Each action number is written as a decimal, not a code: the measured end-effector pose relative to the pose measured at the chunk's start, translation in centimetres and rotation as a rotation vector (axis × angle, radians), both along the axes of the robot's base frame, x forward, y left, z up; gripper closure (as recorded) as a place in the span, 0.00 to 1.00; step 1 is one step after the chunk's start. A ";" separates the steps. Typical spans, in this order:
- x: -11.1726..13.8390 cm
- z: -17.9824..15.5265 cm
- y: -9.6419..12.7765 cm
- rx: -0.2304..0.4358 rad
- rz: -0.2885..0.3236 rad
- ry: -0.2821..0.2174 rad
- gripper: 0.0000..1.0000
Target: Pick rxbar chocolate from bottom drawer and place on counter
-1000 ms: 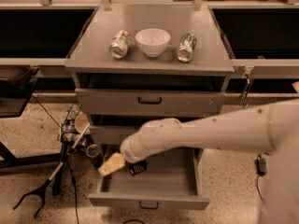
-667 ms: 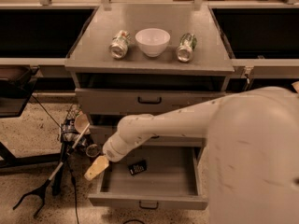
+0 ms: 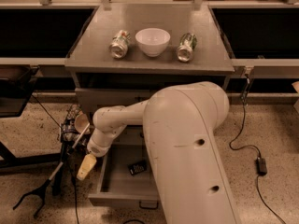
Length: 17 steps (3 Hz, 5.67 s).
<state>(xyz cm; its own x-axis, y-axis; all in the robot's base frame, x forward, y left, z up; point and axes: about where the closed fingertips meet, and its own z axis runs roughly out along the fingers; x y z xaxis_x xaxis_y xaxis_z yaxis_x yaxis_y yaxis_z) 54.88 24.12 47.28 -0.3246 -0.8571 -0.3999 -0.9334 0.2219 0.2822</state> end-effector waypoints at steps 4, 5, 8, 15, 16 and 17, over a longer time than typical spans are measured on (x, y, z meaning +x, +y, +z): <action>0.4 -4.6 -2.3 -0.425 0.090 -0.068 0.00; 1.5 -7.1 -6.6 -0.562 0.099 -0.110 0.00; 2.9 -9.6 -11.4 -0.656 0.113 -0.222 0.00; 11.9 -31.7 -11.1 -0.695 0.312 -0.520 0.00; 13.2 -33.4 -11.8 -0.803 0.386 -0.572 0.00; 14.0 -34.0 -12.3 -0.863 0.425 -0.598 0.00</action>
Offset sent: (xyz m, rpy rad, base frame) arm 0.0058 0.0270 -0.0096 -0.1893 -0.0604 0.0771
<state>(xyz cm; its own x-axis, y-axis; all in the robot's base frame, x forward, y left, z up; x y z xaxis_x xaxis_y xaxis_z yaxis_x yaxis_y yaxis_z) 68.90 11.83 13.24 0.1037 -0.9167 0.3858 -0.9133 -0.2413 -0.3280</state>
